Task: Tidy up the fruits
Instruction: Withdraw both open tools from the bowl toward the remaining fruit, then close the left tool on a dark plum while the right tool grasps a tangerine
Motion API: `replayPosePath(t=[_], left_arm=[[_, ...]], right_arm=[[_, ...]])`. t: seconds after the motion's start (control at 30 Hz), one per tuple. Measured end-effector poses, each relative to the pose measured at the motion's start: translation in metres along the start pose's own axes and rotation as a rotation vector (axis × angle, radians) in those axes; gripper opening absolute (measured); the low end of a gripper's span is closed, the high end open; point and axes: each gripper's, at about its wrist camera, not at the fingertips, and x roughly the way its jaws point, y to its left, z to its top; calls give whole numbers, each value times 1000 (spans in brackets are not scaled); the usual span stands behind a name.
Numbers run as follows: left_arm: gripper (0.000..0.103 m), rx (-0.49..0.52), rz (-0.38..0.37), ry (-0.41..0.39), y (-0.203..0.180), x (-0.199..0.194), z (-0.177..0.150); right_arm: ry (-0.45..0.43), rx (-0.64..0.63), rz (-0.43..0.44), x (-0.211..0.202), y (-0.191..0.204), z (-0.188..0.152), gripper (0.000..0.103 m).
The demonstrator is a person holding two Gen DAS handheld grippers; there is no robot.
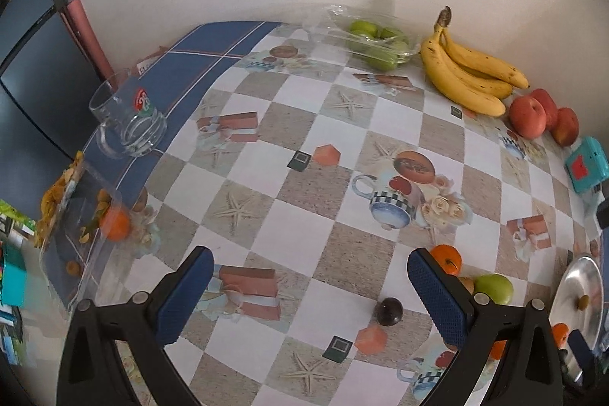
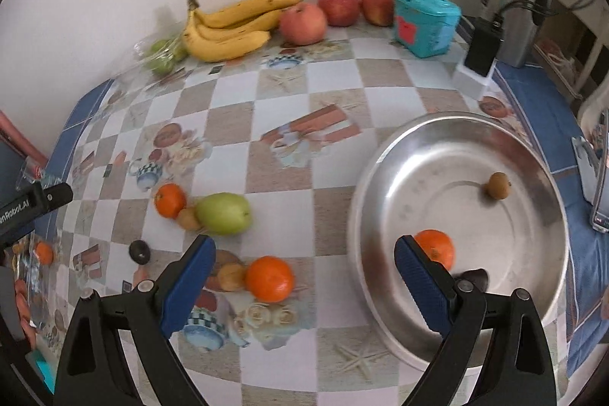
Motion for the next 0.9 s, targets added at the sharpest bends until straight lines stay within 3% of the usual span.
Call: replayPosePath(t=[0.4, 0.73, 0.9], left_arm=[[103, 55, -30, 69, -17, 18, -8], [103, 90, -91, 146, -37, 44, -23], [102, 52, -153, 203, -40, 58, -30]], right_arm=[[27, -49, -3, 10, 15, -5, 95], [69, -66, 8, 23, 17, -11, 95], [79, -48, 15, 27, 15, -12, 94]])
